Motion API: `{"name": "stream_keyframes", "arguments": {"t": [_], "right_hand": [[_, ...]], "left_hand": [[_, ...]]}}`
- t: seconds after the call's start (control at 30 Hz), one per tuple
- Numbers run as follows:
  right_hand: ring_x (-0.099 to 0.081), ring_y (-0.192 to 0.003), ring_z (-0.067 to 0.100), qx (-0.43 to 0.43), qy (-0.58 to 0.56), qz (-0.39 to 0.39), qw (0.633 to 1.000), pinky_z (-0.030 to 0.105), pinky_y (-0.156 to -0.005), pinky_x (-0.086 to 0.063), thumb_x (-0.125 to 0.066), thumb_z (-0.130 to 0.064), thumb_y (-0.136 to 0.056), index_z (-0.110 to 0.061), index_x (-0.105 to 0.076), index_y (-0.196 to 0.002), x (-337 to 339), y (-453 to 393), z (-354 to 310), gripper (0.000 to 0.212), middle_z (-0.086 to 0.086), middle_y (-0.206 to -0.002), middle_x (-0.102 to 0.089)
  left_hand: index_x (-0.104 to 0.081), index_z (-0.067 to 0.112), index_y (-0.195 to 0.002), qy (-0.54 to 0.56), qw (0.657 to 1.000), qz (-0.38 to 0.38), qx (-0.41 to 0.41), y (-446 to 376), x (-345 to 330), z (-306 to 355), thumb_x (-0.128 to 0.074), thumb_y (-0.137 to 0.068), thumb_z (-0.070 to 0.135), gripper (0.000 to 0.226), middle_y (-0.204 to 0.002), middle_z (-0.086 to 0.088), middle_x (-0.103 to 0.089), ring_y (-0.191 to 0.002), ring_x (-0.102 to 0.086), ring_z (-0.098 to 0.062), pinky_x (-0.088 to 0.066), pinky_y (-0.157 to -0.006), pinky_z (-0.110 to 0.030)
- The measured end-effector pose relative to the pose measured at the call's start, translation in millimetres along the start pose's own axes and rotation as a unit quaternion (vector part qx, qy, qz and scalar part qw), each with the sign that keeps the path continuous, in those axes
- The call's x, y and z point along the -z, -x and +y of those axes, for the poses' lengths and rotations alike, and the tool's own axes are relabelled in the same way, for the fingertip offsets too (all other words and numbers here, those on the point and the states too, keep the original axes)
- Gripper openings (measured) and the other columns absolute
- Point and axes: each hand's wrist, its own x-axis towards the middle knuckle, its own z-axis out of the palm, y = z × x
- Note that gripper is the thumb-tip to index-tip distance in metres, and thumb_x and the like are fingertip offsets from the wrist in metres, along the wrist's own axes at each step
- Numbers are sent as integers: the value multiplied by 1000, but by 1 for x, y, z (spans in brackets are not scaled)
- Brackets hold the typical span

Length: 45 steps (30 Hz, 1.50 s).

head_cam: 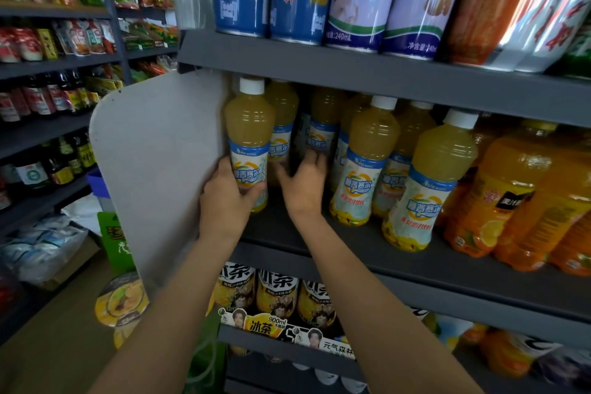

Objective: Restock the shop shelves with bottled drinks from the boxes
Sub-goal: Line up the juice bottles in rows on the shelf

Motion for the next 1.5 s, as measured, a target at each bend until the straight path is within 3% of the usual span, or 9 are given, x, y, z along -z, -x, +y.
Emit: {"name": "stream_keyframes", "arguments": {"t": [0.1,0.23,0.4,0.57,1.0,1.3,1.4,1.5], "right_hand": [[-36,-132,30,-16,5,92,996,34,-108,-35,-64,-24,-86,1,-32,-137,6,3,7,66,19,-140,-36],[-26,-139,30,-75,31,62,995,38,-113,-28,-61,-22,-88,2,-11,-146,-9,-19,-3,80,20,-149,-25],[-32,-131,36,-132,130,107,977,42,-106,-29,-46,-13,-96,2,-15,-144,-21,-37,-8,59,22,-143,-34],[-37,-124,33,-100,145,108,978,39,-99,-32,-55,-13,-89,-3,-34,-131,-21,-34,-5,48,18,-132,-44],[-45,-120,29,-67,102,90,988,32,-94,-39,-59,-20,-89,-3,-37,-130,8,-5,-6,49,16,-129,-48],[-41,-125,30,-41,127,75,988,33,-103,-33,-54,-22,-93,-1,-27,-138,10,7,-7,57,18,-135,-43],[-40,-125,31,9,116,80,990,34,-104,-32,-53,-13,-92,0,-25,-140,17,27,-11,57,19,-137,-40],[-46,-118,32,131,74,151,977,35,-99,-40,-64,-1,-80,1,-43,-129,37,62,-12,53,21,-128,-46]], "left_hand": [[-46,8,-124,8,1000,1,-6,0,0,-1,-72,-79,25,54,-119,-11,-61,-109,-57,-27,-46,-85,-34],[-46,9,-125,11,1000,-1,-3,0,0,-1,-71,-79,24,55,-121,-10,-60,-110,-57,-26,-45,-85,-32],[-45,8,-125,9,1000,-7,3,-1,0,-1,-71,-80,25,54,-121,-10,-60,-110,-57,-27,-44,-85,-32],[-46,8,-123,8,1000,-6,-2,-2,0,-4,-70,-80,26,53,-120,-10,-60,-108,-58,-27,-44,-82,-32],[-46,9,-124,25,1000,-14,9,-2,-3,-1,-72,-79,24,54,-122,-9,-59,-111,-56,-25,-45,-87,-33],[-45,11,-126,65,998,-6,10,1,-12,-5,-71,-79,22,55,-123,-8,-57,-112,-55,-23,-45,-90,-35],[-44,12,-129,79,997,-2,26,11,-14,-6,-72,-78,18,59,-126,-9,-56,-114,-54,-25,-44,-90,-36],[-42,11,-132,37,999,1,29,20,-14,-7,-73,-77,15,63,-128,-11,-54,-117,-51,-27,-42,-90,-36]]}}
